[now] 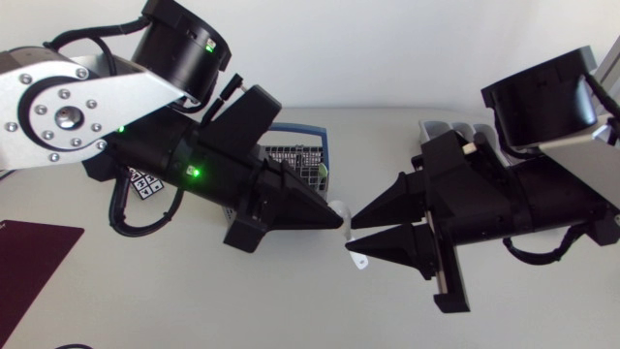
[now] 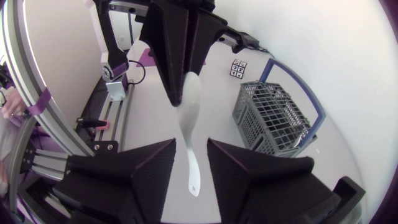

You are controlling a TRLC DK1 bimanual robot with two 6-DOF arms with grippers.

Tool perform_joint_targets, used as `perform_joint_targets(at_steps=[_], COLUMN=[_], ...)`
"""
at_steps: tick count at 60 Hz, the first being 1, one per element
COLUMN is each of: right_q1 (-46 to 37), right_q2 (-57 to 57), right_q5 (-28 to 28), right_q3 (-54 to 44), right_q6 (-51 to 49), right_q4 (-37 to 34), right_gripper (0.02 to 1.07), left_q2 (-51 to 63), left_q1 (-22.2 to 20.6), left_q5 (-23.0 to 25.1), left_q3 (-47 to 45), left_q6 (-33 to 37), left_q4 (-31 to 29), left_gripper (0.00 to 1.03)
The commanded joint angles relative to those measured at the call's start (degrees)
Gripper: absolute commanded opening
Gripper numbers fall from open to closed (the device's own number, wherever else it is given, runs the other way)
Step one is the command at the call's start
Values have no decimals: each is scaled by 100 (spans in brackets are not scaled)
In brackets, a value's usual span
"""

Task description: Transfer all utensils from the basket to the drawer tray.

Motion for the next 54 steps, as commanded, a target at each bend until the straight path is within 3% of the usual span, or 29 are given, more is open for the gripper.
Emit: perform_joint_targets(at_steps=[1,23,29,35,39,45,54], right_q1=[61,96,96,44,-80,-396,-1231], right_q2=[6,208,208,173,147,59,-56], right_q5=[-90,-117,-90,-11,15,24,138], right_q3=[-105,-88,-88,-132,-167,-176,-228], right_q6=[-67,-50,-59,-173,-296,-568,-938], right_q4=[7,-99,-187,-354,-494,-758,-872], right_gripper=[19,8,8,8,7,8,8], left_q2=[95,68,51,42,42,42,200], left_q1=[-32,-67,-50,38,170,372,548], left_q5=[119,136,136,127,127,66,-479], left_q3=[39,48,92,241,329,390,452], left_q6=[143,143,126,91,-59,-331,-674], left_q4=[-56,-47,-38,6,146,489,884], left_gripper=[6,7,21,51,66,72,75])
